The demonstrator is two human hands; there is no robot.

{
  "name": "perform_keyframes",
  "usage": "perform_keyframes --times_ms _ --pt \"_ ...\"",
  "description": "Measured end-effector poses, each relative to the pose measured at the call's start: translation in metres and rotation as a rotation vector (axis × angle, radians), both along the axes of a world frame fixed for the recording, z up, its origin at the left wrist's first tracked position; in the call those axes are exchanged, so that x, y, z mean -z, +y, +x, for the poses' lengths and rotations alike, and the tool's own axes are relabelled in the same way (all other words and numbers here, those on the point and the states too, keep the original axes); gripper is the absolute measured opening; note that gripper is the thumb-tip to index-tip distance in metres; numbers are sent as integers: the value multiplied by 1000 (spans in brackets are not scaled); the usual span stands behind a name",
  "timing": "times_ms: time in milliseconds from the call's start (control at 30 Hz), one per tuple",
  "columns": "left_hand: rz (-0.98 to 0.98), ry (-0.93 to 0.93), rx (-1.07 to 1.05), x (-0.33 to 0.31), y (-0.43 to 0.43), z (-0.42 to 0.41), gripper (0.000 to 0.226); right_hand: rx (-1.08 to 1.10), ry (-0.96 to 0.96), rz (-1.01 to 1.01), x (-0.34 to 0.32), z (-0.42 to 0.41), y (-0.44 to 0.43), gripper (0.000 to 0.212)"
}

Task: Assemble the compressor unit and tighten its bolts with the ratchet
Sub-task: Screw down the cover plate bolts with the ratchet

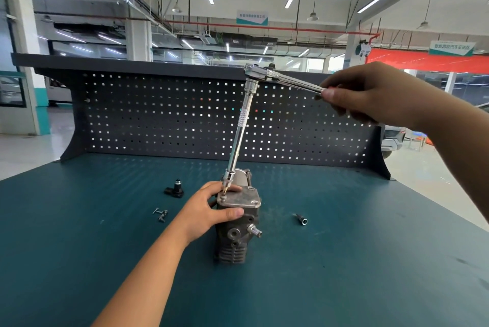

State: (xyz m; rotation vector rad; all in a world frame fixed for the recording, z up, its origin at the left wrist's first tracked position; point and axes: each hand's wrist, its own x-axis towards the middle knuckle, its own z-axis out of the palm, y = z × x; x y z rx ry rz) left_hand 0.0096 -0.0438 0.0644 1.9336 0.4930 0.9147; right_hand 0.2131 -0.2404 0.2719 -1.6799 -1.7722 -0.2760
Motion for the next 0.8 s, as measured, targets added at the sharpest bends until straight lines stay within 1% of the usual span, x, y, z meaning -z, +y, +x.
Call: perform_keyframes --times_ms 167,267,367,467,500,567,600,667,733,800 --pt "-29 37 33 -5 -1 -3 47 22 -54 -14 -9 -11 0 13" --pt "-31 64 44 -8 -1 -3 44 29 -52 -46 -15 -19 0 12" --pt "-39 46 38 -8 -2 -3 39 28 -54 -68 -18 -26 2 11" --pt "-44 39 30 -8 -4 -3 42 26 -62 -112 -20 -26 3 6" --pt "-43 39 25 -8 -4 -3 44 14 -47 -141 -22 -25 1 9" --pt "-42 34 16 -7 -5 -3 48 -30 25 -207 -26 -22 -6 33" --pt "-42 29 14 -7 -5 -3 50 -68 76 -217 -28 -20 -11 42" --pt "-43 24 9 -6 -4 -1 50 -194 169 -173 -26 -19 -22 48" --pt "-42 27 -2 -5 -4 -1 50 -272 213 -63 -19 -23 -30 39" --pt "-35 34 -10 -4 -3 -1 46 -266 185 74 -8 -33 -35 29"
